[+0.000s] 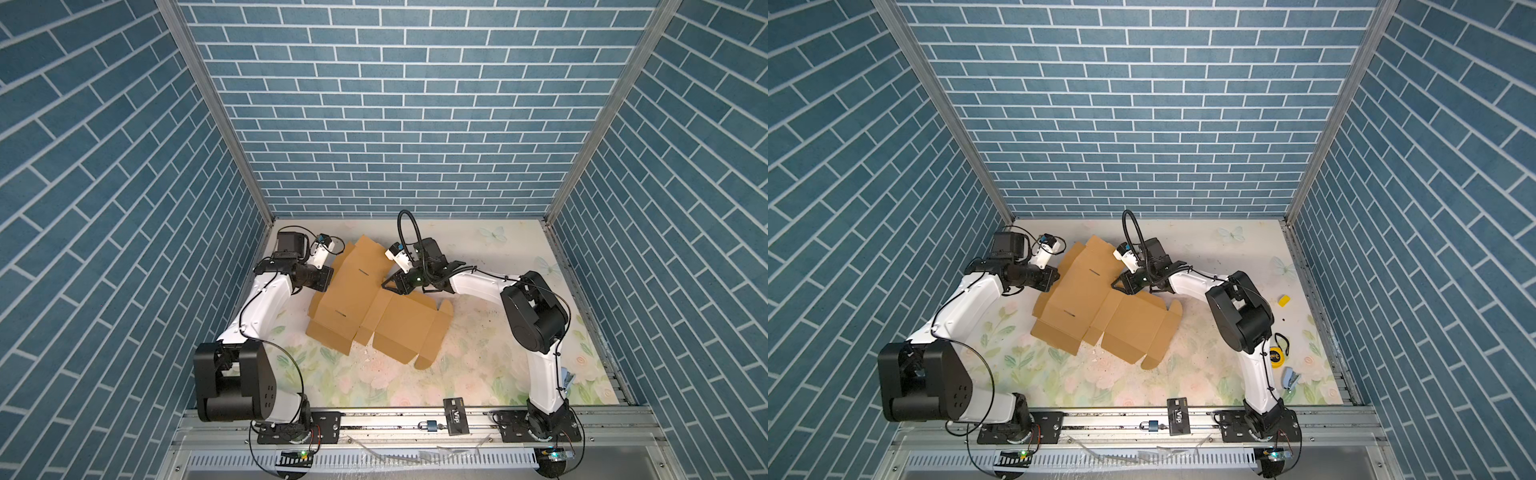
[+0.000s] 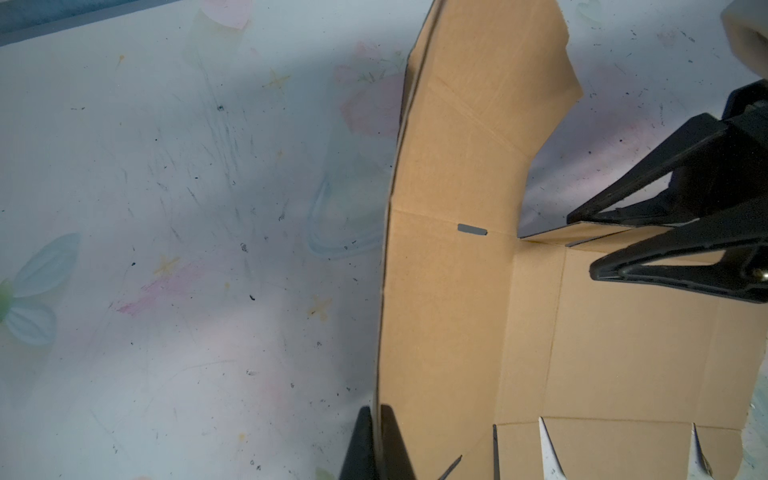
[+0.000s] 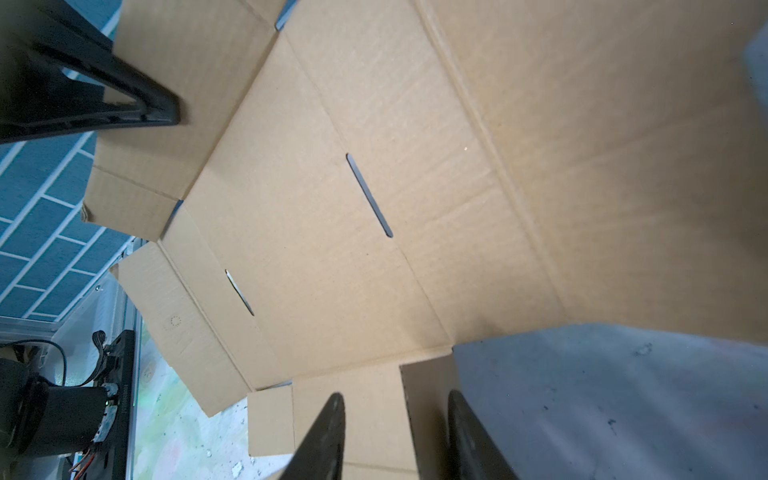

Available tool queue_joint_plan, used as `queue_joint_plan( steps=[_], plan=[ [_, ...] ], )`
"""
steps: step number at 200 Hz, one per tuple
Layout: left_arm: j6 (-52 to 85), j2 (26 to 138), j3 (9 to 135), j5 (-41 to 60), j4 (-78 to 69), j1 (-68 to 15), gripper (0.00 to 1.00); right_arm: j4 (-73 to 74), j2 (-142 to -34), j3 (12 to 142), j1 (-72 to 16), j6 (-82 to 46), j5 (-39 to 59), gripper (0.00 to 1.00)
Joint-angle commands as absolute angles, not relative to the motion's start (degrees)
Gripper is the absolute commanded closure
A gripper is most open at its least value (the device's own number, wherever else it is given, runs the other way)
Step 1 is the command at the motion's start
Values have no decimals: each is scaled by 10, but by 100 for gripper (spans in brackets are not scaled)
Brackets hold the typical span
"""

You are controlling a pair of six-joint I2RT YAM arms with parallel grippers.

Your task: Fold the paper box

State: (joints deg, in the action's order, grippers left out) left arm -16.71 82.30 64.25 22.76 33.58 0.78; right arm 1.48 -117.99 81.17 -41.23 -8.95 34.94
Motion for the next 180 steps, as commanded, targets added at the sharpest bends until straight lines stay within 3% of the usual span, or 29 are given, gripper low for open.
queue_joint_plan(
  steps=[1,57,96,180],
  plan=[
    [-160,827,647,232,332,4,97,10,-1170,812,-422,-83,363,59],
    [-163,828,646,229,330,4,97,-97,-1173,863,-426,-19,318,59],
    [-162,825,647,235,334,3,97,-249,-1207,954,-427,25,309,59],
    [-159,825,637,231,321,4,96,-242,-1199,947,-426,13,302,58]
  ],
)
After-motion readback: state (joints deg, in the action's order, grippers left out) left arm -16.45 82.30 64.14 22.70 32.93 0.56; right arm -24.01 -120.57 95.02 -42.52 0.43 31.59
